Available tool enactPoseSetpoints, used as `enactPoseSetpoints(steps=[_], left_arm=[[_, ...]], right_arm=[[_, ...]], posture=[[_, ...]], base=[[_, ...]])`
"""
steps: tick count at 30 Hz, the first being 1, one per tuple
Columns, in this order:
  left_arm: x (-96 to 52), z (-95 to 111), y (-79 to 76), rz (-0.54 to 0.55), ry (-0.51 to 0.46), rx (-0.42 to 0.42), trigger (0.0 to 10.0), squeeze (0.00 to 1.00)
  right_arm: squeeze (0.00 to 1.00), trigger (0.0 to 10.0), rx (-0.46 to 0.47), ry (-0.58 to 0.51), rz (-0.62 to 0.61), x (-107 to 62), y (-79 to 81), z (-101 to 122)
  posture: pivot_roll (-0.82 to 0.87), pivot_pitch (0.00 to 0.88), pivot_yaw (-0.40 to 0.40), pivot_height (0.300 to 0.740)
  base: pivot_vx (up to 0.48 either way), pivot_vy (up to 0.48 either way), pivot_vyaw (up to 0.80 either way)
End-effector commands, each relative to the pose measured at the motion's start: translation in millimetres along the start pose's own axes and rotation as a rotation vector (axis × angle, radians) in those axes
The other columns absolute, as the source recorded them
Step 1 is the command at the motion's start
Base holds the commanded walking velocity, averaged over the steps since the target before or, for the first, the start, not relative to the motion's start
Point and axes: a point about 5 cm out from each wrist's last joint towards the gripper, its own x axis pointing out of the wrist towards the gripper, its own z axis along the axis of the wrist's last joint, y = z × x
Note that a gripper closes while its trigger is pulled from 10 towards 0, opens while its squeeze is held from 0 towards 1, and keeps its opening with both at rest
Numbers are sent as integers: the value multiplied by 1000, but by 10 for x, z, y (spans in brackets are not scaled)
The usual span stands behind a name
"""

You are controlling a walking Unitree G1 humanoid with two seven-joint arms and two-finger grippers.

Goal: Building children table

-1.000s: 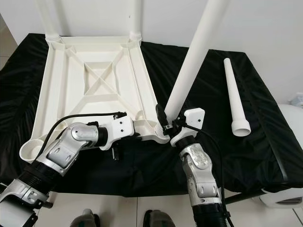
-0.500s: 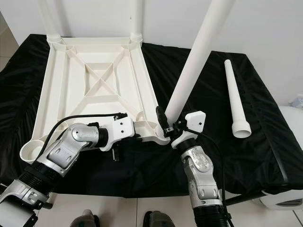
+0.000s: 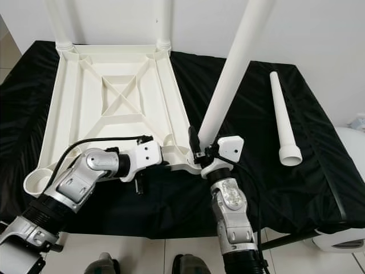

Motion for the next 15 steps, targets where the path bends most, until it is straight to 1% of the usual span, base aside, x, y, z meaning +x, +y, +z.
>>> enactPoseSetpoints(steps=[1, 8, 11, 13, 14, 15], left_arm=[[-60, -128, 38, 37, 45, -38, 10000, 0], [-73, -131, 53, 40, 49, -36, 10000, 0], [-72, -127, 60, 43, 47, -36, 10000, 0], [-72, -127, 63, 44, 46, -37, 10000, 0], [-72, -128, 65, 45, 47, -37, 10000, 0], [-72, -128, 65, 45, 47, -37, 10000, 0]], right_arm=[[0, 10000, -27, 145, -161, -192, -241, -258], [0, 10000, -73, 121, -226, -215, -285, -221], [0, 10000, -87, 140, -210, -223, -268, -258], [0, 10000, -106, 137, -186, -226, -258, -264], [0, 10000, -133, 130, -167, -230, -250, -262], [0, 10000, -133, 130, -167, -230, -250, -262]], posture=[[25, 90, -61, 740], [24, 90, -62, 740], [24, 90, -64, 740], [23, 90, -65, 740], [23, 90, -66, 740], [23, 90, -66, 740]], base=[[0, 0, 0], [0, 0, 0], [0, 0, 0], [0, 0, 0], [0, 0, 0], [0, 0, 0]])
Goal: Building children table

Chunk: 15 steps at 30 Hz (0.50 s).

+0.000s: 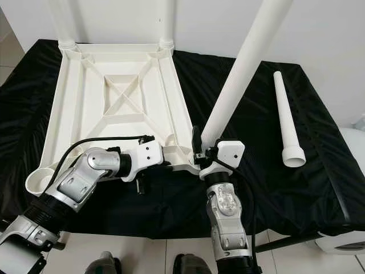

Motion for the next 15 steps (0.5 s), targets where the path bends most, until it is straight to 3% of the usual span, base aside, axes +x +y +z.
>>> enactPoseSetpoints(steps=[1, 8, 15], left_arm=[[-85, -147, 64, 56, 53, -40, 10000, 0], [-94, -147, 69, 61, 51, -41, 10000, 0], [-97, -147, 63, 59, 50, -42, 10000, 0]], right_arm=[[0, 10000, -106, 153, -90, -196, -264, -283], [0, 10000, -153, 158, -16, -269, -240, -312], [0, 10000, -86, 226, -6, -254, -236, -418]], posture=[[24, 90, -67, 740], [24, 90, -69, 740], [27, 87, -67, 740]], base=[[0, 0, 0], [0, 0, 0], [0, 0, 0]])
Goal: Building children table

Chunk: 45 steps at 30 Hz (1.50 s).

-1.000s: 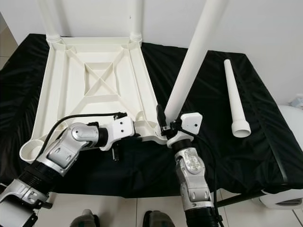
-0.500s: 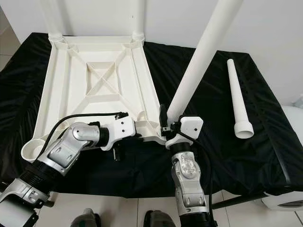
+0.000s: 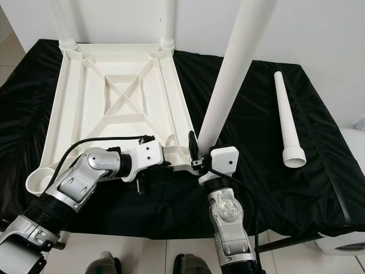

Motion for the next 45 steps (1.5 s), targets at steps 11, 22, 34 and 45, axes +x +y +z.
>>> enactPoseSetpoints(steps=[11, 22, 34, 45], left_arm=[[-100, -131, 65, 56, 49, -34, 10000, 0], [-111, -130, 61, 58, 47, -34, 10000, 0], [-111, -133, 62, 59, 48, -38, 10000, 0], [-98, -119, 61, 60, 42, -39, 10000, 0]], right_arm=[[0, 10000, 84, 366, -83, -53, -360, -532], [0, 10000, 80, 396, -26, -172, -286, -596], [0, 10000, 151, 358, 17, -252, -244, -532], [0, 10000, 215, 455, -115, -283, -443, -704]], posture=[[32, 79, -65, 740], [33, 78, -70, 740], [24, 84, -68, 740], [25, 89, -72, 740]], base=[[0, 0, 0], [0, 0, 0], [0, 0, 0], [0, 0, 0]])
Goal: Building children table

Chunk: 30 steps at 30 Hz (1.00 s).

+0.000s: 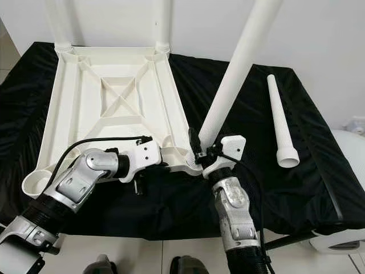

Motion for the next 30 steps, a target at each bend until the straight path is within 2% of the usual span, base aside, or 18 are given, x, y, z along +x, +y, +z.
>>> enactPoseSetpoints(steps=[1, 6, 8, 11, 13, 15, 17, 21, 30], left_arm=[[-83, -74, 63, 57, 22, -19, 10000, 0], [-94, -81, 60, 58, 24, -21, 10000, 0], [-99, -82, 62, 60, 24, -22, 10000, 0], [-101, -82, 63, 61, 24, -22, 10000, 0], [-101, -78, 66, 62, 23, -22, 10000, 0], [-105, -74, 67, 62, 22, -21, 10000, 0], [-108, -75, 66, 61, 22, -20, 10000, 0], [-109, -80, 66, 58, 25, -21, 10000, 0], [-104, -74, 73, 60, 23, -20, 10000, 0]], right_arm=[[0, 10000, 38, 353, -214, -406, -422, -584], [0, 10000, 21, 350, -205, -410, -446, -577], [0, 10000, -34, 323, -136, -402, -367, -542], [0, 10000, -44, 317, -109, -405, -320, -536], [0, 10000, -21, 328, -123, -433, -323, -566], [0, 10000, 57, 355, -211, -483, -433, -622], [0, 10000, 79, 362, -257, -510, -513, -641], [0, 10000, 49, 360, -254, -524, -549, -632], [0, 10000, -111, 320, -70, -483, -327, -577]], posture=[[26, 91, -73, 740], [28, 93, -74, 740], [27, 93, -74, 740], [27, 93, -75, 740], [29, 94, -75, 740], [28, 95, -73, 740], [27, 96, -71, 740], [25, 97, -68, 740], [28, 95, -72, 740]], base=[[0, 0, 0], [0, 0, 0], [0, 0, 0], [0, 0, 0], [0, 0, 0], [0, 0, 0], [0, 0, 0], [0, 0, 0], [0, 0, 0]])
